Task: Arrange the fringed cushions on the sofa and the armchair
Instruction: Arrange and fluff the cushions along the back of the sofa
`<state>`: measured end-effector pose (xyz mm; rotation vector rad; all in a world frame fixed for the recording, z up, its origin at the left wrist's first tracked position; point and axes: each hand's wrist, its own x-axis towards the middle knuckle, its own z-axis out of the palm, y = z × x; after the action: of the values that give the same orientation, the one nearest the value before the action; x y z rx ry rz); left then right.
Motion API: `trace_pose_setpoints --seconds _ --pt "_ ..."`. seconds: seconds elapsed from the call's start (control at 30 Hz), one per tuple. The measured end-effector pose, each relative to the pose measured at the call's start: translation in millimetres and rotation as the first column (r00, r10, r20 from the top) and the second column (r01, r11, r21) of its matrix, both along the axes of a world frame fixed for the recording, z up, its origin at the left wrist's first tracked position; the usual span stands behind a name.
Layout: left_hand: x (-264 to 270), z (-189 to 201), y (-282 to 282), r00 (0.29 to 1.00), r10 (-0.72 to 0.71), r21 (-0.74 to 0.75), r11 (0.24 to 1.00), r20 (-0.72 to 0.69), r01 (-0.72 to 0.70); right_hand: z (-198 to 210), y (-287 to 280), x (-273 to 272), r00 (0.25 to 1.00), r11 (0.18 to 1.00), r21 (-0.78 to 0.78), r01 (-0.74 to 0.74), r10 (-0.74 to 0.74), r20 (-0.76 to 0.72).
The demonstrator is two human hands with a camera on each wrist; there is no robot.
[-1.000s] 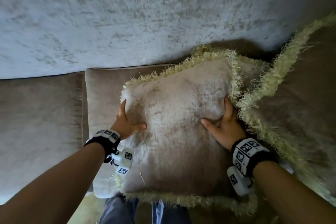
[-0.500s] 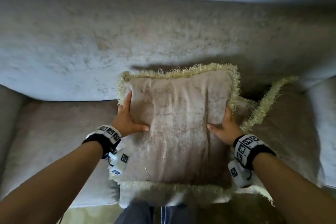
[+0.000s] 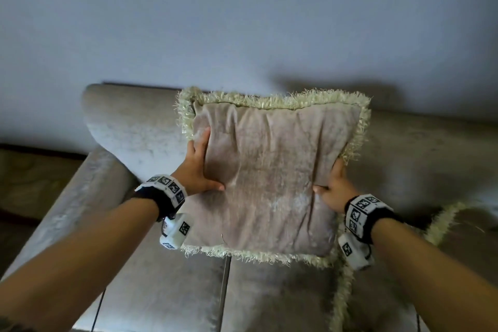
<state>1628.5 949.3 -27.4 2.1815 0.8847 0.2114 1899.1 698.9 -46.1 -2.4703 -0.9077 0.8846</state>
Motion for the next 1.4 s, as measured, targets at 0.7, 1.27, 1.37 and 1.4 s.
trace_pose_setpoints --seconds 0.7,1.27,1.37,1.4 --pt "-202 10 143 0.975 0.157 0.16 0.978 -0.156 -0.132 4 203 -163 0.976 0.983 0.083 -0.165 0.15 0.155" --pt "-194 -121 301 0.997 -0.001 0.081 0.997 -0.08 0.008 -106 299 -224 0.96 0.978 0.014 0.209 -0.208 0.189" --pt "-190 -152 309 0.999 0.034 0.115 0.993 -0.037 -0.029 -145 311 -225 0.958 0.974 0.013 0.227 -0.226 0.177" --pt "-189 -165 312 0.999 0.037 0.135 0.99 -0.012 -0.035 -159 316 -224 0.957 0.972 0.013 0.236 -0.235 0.17"
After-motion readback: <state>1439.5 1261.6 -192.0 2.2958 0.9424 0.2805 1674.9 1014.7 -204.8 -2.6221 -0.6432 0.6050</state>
